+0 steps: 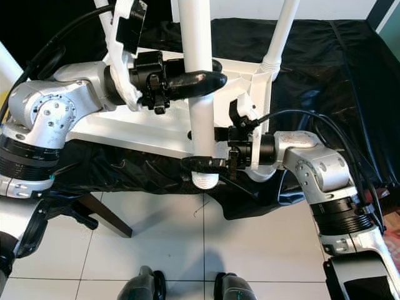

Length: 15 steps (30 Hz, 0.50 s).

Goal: Building children table

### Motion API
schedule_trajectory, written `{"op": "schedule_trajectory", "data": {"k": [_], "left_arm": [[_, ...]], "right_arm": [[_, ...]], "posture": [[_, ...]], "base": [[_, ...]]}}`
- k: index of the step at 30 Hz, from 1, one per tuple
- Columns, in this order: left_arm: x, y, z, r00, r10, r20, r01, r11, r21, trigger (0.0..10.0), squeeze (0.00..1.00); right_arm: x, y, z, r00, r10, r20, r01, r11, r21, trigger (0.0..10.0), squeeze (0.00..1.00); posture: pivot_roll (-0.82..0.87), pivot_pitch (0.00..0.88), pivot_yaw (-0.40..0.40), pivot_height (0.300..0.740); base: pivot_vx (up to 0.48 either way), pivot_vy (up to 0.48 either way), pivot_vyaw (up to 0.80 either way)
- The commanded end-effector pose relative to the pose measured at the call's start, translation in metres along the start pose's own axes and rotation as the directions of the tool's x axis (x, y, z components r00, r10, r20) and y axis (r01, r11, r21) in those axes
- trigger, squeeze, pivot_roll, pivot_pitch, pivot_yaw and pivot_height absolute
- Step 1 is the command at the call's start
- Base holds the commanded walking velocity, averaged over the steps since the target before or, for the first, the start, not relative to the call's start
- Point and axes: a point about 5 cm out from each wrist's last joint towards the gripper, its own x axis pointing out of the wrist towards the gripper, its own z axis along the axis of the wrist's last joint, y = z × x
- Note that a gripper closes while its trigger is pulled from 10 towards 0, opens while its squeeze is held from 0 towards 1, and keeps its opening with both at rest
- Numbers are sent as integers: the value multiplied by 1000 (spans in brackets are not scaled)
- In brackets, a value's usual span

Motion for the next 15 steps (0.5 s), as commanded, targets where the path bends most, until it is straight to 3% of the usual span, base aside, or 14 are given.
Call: {"op": "schedule_trajectory", "data": {"k": [1,3,4,5,6,9,15], "left_arm": [[1,3,5,999,49,-20,-48,998,36,10000,0],[0,6,6,996,84,-31,-83,996,42,10000,0],[-1,12,9,989,139,-43,-136,989,55,10000,0],[-3,18,13,980,193,-51,-189,979,69,10000,0],[-3,18,13,980,193,-51,-189,979,69,10000,0],[-10,31,26,949,312,-42,-307,947,92,10000,0],[-14,39,33,918,395,-20,-393,916,84,10000,0]], "right_arm": [[-1,-2,3,1000,-19,8,19,1000,-13,10000,1000],[-1,-4,3,999,-46,18,46,999,-13,10000,1000],[0,-6,3,996,-83,30,84,996,-11,10000,878],[1,-8,2,992,-118,42,119,993,-9,10000,0],[1,-8,2,992,-118,42,119,993,-9,10000,0],[9,-14,-2,956,-281,81,282,959,-2,10000,0],[16,-20,-5,907,-408,105,411,912,-3,10000,0]], "posture": [[53,162,10,740],[53,163,12,740],[53,162,13,740],[53,162,16,740],[53,162,16,740],[54,159,21,740],[51,154,29,740]], "base": [[0,0,0],[0,0,0],[0,0,0],[0,0,0],[0,0,0],[0,0,0],[0,0,0]]}}
